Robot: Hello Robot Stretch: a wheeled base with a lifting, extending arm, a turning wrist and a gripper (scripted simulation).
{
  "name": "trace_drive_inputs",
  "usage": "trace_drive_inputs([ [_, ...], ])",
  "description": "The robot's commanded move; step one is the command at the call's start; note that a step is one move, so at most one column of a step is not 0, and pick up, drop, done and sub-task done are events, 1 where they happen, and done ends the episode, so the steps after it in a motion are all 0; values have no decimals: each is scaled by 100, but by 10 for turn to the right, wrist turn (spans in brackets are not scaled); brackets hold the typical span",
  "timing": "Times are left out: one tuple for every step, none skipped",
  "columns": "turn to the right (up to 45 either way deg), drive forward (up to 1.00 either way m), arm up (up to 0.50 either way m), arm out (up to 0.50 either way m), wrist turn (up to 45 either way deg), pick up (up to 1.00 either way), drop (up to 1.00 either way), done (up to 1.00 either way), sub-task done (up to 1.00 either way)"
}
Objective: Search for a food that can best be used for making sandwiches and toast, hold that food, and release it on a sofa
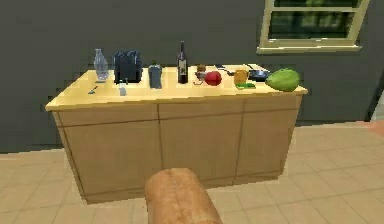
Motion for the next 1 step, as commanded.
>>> trace_drive_inputs([
  [-450, 0, 0, 0, 0, 0, 0, 0, 0],
])
